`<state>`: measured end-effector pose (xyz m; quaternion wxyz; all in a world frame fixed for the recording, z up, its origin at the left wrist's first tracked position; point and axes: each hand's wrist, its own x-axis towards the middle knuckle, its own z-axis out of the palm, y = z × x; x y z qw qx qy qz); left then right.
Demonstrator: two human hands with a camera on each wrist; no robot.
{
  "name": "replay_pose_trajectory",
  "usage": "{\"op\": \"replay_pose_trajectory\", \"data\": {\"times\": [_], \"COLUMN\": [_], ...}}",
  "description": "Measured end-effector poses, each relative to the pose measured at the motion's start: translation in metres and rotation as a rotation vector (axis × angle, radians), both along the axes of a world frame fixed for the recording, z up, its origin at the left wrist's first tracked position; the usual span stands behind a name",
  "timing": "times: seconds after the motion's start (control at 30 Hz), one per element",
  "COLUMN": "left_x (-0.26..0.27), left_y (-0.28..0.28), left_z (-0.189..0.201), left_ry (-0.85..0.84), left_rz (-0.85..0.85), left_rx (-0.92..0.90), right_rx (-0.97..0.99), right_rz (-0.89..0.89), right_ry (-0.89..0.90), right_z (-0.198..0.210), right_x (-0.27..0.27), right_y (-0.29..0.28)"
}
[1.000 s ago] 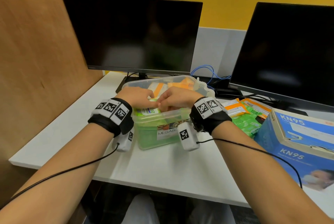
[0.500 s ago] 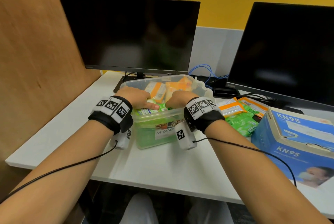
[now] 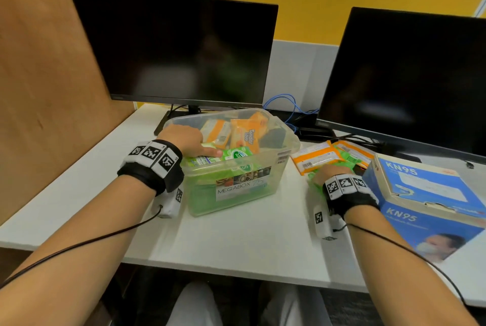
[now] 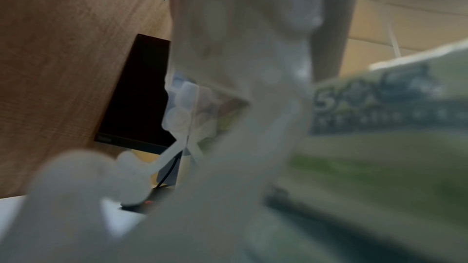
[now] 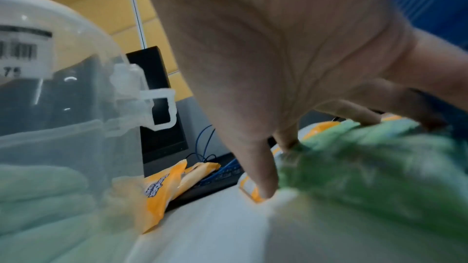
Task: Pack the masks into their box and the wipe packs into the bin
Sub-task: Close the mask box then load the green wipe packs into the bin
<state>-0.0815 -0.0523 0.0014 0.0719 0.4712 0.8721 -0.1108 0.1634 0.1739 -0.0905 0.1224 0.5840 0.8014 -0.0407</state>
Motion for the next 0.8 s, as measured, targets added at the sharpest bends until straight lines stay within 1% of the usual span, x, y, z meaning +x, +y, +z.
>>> {"op": "replay_pose_trajectory", "data": {"times": [0.03,0.1,0.13,0.17,0.2,0.33,0.37,0.43,0.47,0.5,0.57,0.6,0.63,0.67,0.73,0.8], "left_x": [0.000,0.000,-0.001,-0.001,-0.001,0.000,0.001,0.002,0.002,0.001,0.001,0.002,0.003,0.004,0.007,0.007], "left_y": [0.000,0.001,0.000,0.000,0.000,-0.001,-0.002,-0.002,-0.002,-0.001,-0.002,-0.002,-0.003,-0.003,-0.004,-0.004], "left_z": [0.000,-0.001,0.000,0.000,0.000,0.002,0.003,0.004,0.004,0.004,0.005,0.005,0.006,0.006,0.007,0.007], "left_ry": [0.001,-0.002,-0.002,-0.002,0.000,-0.029,-0.035,-0.031,-0.026,-0.026,-0.036,-0.041,-0.042,-0.036,-0.028,-0.037], "left_rz": [0.003,0.012,0.013,0.008,-0.004,-0.051,-0.066,-0.095,-0.104,-0.110,-0.109,-0.106,-0.104,-0.100,-0.084,-0.067], "left_rx": [0.000,0.001,-0.001,-0.001,0.001,0.023,0.015,-0.004,-0.012,-0.018,-0.022,-0.025,-0.029,-0.031,-0.032,-0.030], "right_rx": [-0.007,-0.093,-0.130,-0.119,-0.087,0.071,0.102,0.223,0.294,0.365,0.482,0.510,0.494,0.429,0.192,-0.037], "right_rz": [-0.022,-0.132,-0.153,-0.148,-0.138,-0.016,-0.011,-0.015,-0.008,0.001,0.066,0.123,0.175,0.221,0.276,0.270], "right_ry": [-0.035,-0.070,-0.052,-0.023,0.006,0.117,0.179,0.296,0.384,0.510,0.819,0.989,1.153,1.293,1.494,1.566], "right_z": [-0.008,-0.020,-0.027,-0.035,-0.032,0.024,0.038,0.069,0.086,0.103,0.131,0.143,0.150,0.153,0.149,0.137], "right_x": [-0.003,-0.011,-0.016,-0.020,-0.020,-0.007,-0.004,0.001,0.004,0.006,0.006,0.003,-0.002,-0.009,-0.028,-0.049], "right_y": [0.000,0.003,0.012,0.022,0.019,-0.018,-0.023,-0.033,-0.041,-0.049,-0.066,-0.074,-0.079,-0.085,-0.090,-0.094]}}
